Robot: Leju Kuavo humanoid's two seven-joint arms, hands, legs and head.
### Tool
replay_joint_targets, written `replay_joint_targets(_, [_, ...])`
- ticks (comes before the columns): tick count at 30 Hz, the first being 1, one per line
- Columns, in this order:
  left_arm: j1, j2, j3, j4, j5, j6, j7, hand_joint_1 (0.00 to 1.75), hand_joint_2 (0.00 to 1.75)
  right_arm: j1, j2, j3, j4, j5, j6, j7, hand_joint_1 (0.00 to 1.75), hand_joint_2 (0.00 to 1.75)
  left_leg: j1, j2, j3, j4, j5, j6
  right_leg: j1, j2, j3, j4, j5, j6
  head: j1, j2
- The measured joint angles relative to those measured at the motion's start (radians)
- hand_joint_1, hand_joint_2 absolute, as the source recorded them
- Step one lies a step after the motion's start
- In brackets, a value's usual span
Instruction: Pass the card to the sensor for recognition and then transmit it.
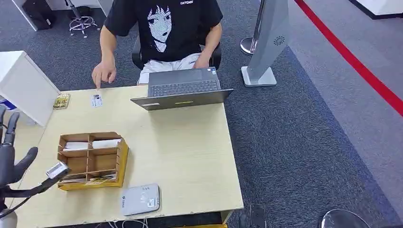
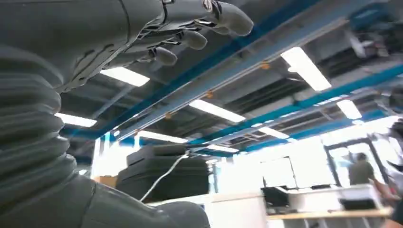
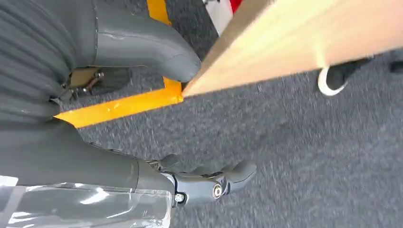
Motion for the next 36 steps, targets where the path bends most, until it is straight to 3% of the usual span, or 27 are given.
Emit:
replay_joint_targets(3, [0.085, 0.017, -0.082, -0.110, -0.059, -0.043, 0.031, 0.00, 1.75, 0.016, 0.000, 0.000, -0.028, -0.017, -0.009, 0.000, 0.00, 1.75, 0.000, 0.001, 0.000, 0.000, -0.001, 0.000, 0.000, 0.001, 0.000, -0.001, 0.000, 0.000, 0.000, 0.000])
replay_joint_targets(10, [0.226, 0.065, -0.218, -0.259, -0.120, -0.035, 0.080, 0.00, 1.75, 0.042, -0.001, -0.013, -0.069, -0.040, -0.017, 0.000, 0.00, 1.75, 0.000, 0.002, 0.000, 0.000, -0.001, 0.000, 0.000, 0.002, -0.001, -0.001, 0.000, 0.000, -0.002, 0.000])
replay_joint_targets(22, [0.333, 0.100, -0.328, -0.352, -0.135, -0.011, 0.149, 0.00, 1.75, 0.064, -0.002, -0.043, -0.108, -0.060, -0.023, 0.000, 0.00, 1.75, 0.000, 0.002, -0.001, 0.000, -0.001, 0.000, 0.000, 0.001, -0.001, 0.000, 0.000, 0.000, 0.000, 0.000])
replay_joint_targets(28, [0.362, 0.069, -0.379, -0.308, -0.121, -0.009, 0.256, 0.00, 1.75, 0.070, -0.002, -0.063, -0.117, -0.056, -0.016, 0.000, 0.00, 1.75, 0.000, 0.001, -0.001, 0.000, -0.001, 0.000, 0.000, 0.000, -0.001, -0.001, 0.000, 0.000, 0.000, 0.000])
replay_joint_targets(36, [0.316, 0.007, -0.387, -0.100, -0.084, 0.020, 0.274, 0.00, 1.75, 0.064, -0.002, -0.066, -0.115, -0.038, -0.006, 0.000, 0.00, 1.75, 0.000, 0.001, -0.001, 0.000, -0.001, 0.000, 0.000, 0.000, -0.001, -0.001, 0.000, 0.000, 0.000, 0.000])
